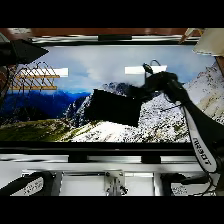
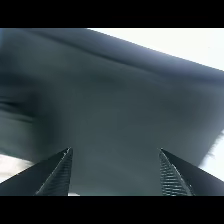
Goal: Fold the shirts.
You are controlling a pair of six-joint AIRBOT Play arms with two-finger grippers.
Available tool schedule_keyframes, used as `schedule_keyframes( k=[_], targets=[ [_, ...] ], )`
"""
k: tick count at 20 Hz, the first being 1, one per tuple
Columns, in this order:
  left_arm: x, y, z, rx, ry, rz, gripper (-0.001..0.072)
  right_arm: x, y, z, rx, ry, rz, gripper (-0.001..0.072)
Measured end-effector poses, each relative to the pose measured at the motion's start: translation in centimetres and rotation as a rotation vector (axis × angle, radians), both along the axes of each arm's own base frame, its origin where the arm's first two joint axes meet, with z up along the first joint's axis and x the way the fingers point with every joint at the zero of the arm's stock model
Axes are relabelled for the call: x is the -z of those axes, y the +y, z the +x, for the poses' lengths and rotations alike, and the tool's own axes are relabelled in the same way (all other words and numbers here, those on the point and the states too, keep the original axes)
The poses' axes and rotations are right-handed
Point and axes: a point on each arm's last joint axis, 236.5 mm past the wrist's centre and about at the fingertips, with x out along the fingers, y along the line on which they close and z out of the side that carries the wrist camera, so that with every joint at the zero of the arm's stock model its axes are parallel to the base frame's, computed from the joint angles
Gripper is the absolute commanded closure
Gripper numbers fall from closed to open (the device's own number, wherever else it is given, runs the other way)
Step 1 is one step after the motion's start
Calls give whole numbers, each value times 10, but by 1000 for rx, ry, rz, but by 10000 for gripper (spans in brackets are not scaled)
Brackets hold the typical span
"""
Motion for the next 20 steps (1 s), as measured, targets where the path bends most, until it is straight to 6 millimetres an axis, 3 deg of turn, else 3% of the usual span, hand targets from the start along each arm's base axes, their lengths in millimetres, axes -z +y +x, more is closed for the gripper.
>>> schedule_keyframes(
  k=[2,4,7,11,12,14,15,18,20],
  targets=[
    [0,0,-1,2,0,1,680,17,-37,-22,13,115,-31,76],
    [0,-1,-1,5,1,2,680,35,-47,-37,17,195,4,34],
    [0,-3,-2,12,1,2,680,59,-38,-46,5,260,76,33],
    [0,-5,-3,17,0,3,680,71,-8,-34,15,254,245,34],
    [0,-5,-3,17,1,2,680,73,-4,-34,21,264,275,82],
    [0,-5,-3,14,5,-2,680,81,2,-32,33,277,305,517],
    [0,-5,-3,13,7,-4,679,85,3,-34,28,283,305,648],
    [0,-5,-3,10,13,-9,680,79,8,-24,-28,228,331,654],
    [0,-5,-3,9,15,-11,680,59,15,-2,-78,128,356,655]
  ],
)
